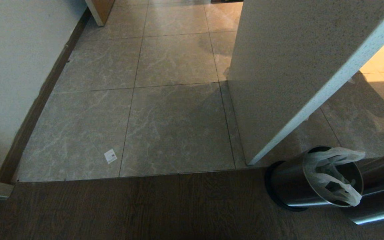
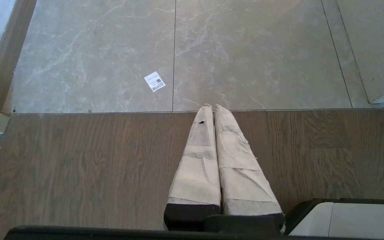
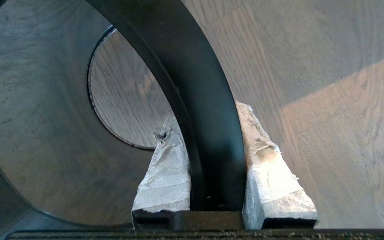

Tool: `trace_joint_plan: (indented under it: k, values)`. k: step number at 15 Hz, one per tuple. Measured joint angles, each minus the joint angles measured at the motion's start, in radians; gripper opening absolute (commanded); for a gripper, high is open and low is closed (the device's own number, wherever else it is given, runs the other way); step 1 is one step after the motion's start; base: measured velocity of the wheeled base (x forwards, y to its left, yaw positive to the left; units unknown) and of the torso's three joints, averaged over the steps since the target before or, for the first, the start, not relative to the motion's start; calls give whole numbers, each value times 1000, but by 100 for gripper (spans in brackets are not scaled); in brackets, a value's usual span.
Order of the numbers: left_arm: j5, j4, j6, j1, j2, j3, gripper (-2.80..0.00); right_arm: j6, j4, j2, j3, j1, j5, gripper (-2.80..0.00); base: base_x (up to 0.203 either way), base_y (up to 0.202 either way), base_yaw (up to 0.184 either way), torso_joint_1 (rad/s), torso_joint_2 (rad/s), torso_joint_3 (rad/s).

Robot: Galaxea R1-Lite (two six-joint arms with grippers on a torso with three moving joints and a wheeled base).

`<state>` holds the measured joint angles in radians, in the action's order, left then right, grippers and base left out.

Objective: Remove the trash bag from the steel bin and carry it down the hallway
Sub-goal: Place the outer trash can on the ground

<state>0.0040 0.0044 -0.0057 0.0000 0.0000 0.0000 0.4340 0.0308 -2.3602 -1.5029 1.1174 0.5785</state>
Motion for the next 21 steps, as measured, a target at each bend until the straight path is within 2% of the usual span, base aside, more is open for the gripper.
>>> trace_joint_plan:
  k: [10, 19, 20, 21]
  values:
    - [0, 0, 0, 0, 0, 0, -280, -3, 50, -171, -190, -27, 0, -280, 0, 0, 0, 0, 0, 0]
    - [0, 0, 0, 0, 0, 0, -280, 3, 90, -257, -271, -30, -6, -280, 0, 0, 0, 0, 0, 0]
    - [0, 0, 0, 0, 0, 0, -280, 3, 88, -261, -273, -31, -7, 0, 0, 0, 0, 0, 0, 0]
    - [0, 0, 0, 0, 0, 0, -280, 2, 85, -262, -275, -31, -6, 0, 0, 0, 0, 0, 0, 0]
